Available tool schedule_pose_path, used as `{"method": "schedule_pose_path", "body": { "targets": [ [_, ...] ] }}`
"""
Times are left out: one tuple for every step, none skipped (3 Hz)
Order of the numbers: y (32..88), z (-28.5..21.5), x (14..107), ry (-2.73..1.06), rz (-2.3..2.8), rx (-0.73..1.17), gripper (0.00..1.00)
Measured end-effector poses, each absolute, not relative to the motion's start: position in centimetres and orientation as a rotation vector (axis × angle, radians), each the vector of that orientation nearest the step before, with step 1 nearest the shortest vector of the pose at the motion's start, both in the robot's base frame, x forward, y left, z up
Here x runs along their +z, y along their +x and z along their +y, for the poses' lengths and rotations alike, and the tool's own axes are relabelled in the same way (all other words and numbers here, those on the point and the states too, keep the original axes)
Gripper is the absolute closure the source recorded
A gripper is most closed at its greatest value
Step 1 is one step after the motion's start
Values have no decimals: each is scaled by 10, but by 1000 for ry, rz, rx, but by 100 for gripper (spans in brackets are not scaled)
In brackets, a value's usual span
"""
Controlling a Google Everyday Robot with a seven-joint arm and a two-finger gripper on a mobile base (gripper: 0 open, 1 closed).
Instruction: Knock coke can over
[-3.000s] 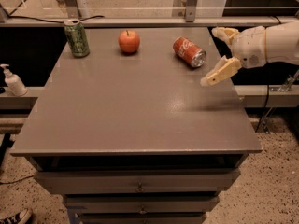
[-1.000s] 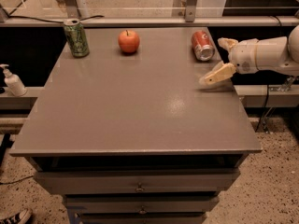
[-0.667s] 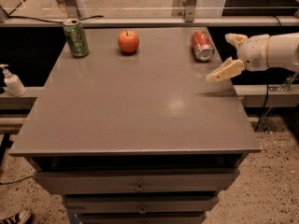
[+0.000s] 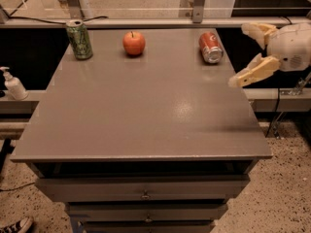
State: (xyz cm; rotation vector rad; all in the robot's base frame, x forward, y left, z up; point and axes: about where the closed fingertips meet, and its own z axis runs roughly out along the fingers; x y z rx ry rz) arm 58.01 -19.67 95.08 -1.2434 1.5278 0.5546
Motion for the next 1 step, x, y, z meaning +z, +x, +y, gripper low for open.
{"method": "schedule_pose_path", "body": {
  "targets": [
    [574,-195,952,-1257,1523,570,0]
  ]
}}
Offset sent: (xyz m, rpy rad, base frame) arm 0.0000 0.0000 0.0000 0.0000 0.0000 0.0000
